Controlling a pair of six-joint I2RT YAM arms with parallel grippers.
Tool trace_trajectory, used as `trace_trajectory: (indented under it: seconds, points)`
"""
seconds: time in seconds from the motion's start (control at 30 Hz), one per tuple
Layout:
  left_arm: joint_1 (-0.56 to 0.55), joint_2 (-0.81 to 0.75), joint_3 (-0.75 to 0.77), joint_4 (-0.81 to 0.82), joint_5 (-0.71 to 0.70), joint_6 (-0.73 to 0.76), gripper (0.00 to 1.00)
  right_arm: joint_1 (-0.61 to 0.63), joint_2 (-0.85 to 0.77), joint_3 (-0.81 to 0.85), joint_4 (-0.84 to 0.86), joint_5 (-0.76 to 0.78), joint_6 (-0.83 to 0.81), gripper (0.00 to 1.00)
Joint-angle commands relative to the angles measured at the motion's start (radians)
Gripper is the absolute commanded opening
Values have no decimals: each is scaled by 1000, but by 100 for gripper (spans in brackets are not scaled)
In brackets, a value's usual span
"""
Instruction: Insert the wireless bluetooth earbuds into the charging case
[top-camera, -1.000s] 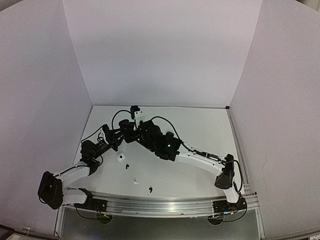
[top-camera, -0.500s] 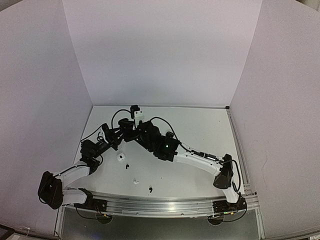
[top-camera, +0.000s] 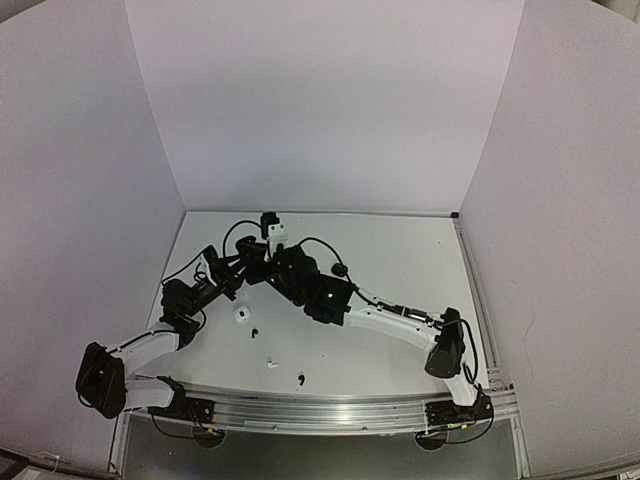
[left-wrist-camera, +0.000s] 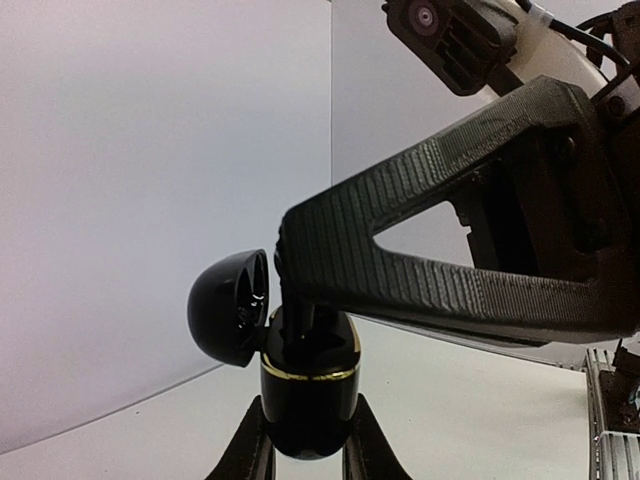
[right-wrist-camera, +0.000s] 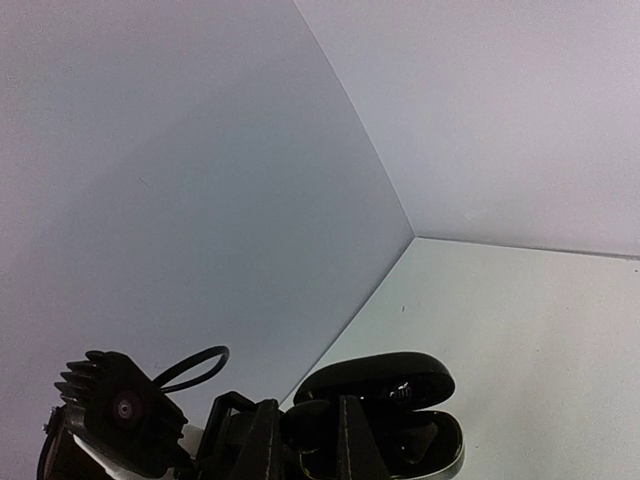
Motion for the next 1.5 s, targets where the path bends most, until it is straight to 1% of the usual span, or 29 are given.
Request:
trace_trajectory:
  seconds: [0.0, 0.17, 0.33, 0.6, 0.83, 1.07, 1.23, 1.33, 1.47]
  points:
    - [-4, -13, 45, 78, -5, 2, 0, 2, -13, -67, 17, 22, 8, 0]
    - [-3, -13, 44, 81, -9, 3, 0, 2, -34, -117, 34, 28, -3, 0]
    - [-3, -12, 45, 86, -14, 6, 0, 2, -33, -129, 47, 18, 3, 0]
    - [-3, -11, 45, 82, -10, 6, 0, 2, -36, -134, 48, 34, -5, 14]
    - [-3, -14, 42, 77, -6, 7, 0, 2, -36, -126, 50, 49, -38, 17]
    - [-3, -14, 42, 77, 2, 3, 0, 0, -43, -121, 51, 49, -67, 19]
    - [-3, -13, 42, 74, 8, 0, 0, 0, -45, -116, 51, 56, -88, 22]
    - [-3, -13, 42, 70, 11, -5, 0, 0, -43, -103, 49, 43, -105, 26]
    - [-3, -14, 48, 34, -1, -41, 0, 1, -49, -81, 50, -2, -130, 33]
